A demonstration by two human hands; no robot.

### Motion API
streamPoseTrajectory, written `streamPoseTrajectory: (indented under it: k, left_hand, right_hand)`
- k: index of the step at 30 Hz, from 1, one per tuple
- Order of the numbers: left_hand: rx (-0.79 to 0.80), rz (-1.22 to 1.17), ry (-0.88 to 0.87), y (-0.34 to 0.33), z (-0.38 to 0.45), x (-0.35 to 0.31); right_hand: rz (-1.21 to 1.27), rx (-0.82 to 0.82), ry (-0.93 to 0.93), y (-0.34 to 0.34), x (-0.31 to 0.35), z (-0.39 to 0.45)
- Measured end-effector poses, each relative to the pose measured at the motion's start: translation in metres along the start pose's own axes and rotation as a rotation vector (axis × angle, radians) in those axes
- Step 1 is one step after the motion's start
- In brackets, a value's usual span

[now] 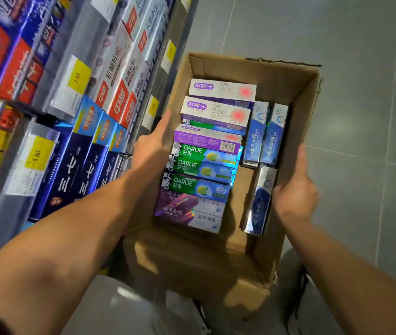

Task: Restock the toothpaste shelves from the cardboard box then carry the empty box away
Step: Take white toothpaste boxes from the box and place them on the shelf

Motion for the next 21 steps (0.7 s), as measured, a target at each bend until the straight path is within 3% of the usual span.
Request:
streamPoseTrajectory:
  k: [4, 6, 10, 14, 17, 21]
  left_hand:
    - [0.061, 0.120, 0.057, -0.001, 0.008, -0.002]
    - [0.060, 0.128, 0.090, -0.001, 0.005, -0.005]
    - [-0.215, -0.123, -0.088, 0.005, -0.010, -0.012]
    - [-0.315, -0.205, -0.158, 0.009, -0.022, -0.022]
    - [-0.258, -0.294, -0.232, 0.006, -0.019, -0.025]
    - [-0.089, -0.459, -0.065, -0.004, -0.006, -0.031]
  right_hand:
    - [-0.009, -0.003, -0.011, -0.006, 0.001, 0.000]
    - [-0.144, 0.021, 0.058, -0.007, 0.008, 0.002]
    - [-0.441, 0.122, 0.123, 0.000, 0.030, 0.010]
    - [-0.532, 0.139, 0.389, 0.001, 0.078, 0.013]
    - [-0.476, 0.256, 0.483, -0.011, 0.111, 0.014]
    - [-0.411, 0.356, 0.583, -0.039, 0.121, 0.032]
Point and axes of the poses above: each hand's wrist, its own z-axis towards the middle knuckle, its own y-axis out of the back of the hand, x = y × z, the point moved 2 cm from there along z, towards the middle knuckle, and after that the axes turned 1 degree about -x, right-handed, at the moved point
